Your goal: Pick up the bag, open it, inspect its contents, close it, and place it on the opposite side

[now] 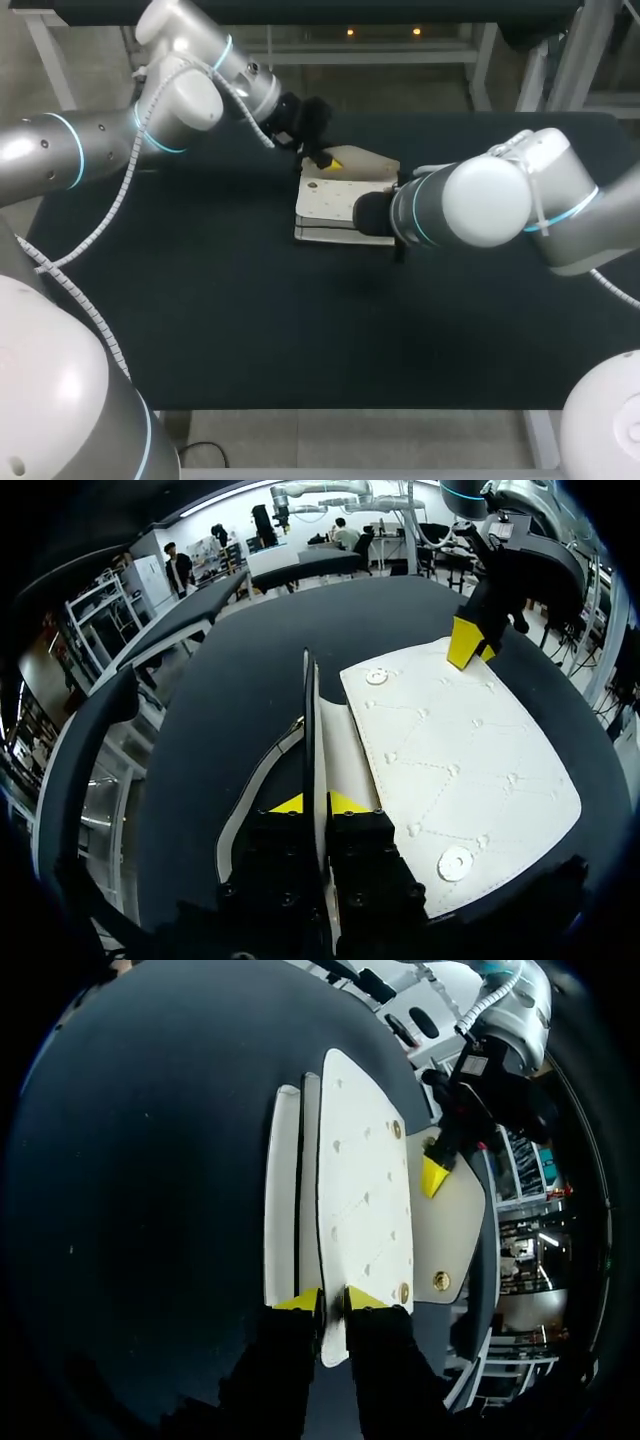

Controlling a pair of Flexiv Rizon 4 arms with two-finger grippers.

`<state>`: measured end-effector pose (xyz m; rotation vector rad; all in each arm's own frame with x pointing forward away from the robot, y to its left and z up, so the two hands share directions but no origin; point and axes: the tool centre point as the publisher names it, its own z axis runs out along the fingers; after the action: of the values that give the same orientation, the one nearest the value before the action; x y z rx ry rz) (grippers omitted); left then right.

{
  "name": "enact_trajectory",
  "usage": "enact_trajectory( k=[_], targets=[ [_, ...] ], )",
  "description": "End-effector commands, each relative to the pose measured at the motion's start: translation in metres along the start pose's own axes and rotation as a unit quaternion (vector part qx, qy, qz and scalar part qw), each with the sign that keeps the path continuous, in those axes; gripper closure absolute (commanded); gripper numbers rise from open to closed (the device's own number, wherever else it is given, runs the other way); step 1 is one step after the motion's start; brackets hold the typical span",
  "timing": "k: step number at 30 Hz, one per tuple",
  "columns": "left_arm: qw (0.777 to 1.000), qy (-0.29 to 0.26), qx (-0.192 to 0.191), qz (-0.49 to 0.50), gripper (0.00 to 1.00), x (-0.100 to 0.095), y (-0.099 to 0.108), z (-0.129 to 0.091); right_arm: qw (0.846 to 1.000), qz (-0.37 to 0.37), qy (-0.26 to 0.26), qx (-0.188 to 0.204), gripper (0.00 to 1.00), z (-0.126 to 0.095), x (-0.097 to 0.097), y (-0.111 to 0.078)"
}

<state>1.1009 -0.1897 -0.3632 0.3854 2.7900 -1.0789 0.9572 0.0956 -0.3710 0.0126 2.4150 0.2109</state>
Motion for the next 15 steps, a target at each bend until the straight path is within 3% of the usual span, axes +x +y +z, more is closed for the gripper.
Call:
enact_trajectory(
  k=[1,15],
  targets=[
    [1.0,0.005,0.006,0.0,1.0,-0.006,0.001,-0.004,0.999,-0.001,-0.034,0.006,0.0,-0.01,0.002,0.0],
    [1.0,-0.004,0.012,-0.003,1.0,-0.02,-0.022,-0.041,1.0,-0.014,-0.018,0.02,0.0,-0.072,-0.034,-0.003]
  ],
)
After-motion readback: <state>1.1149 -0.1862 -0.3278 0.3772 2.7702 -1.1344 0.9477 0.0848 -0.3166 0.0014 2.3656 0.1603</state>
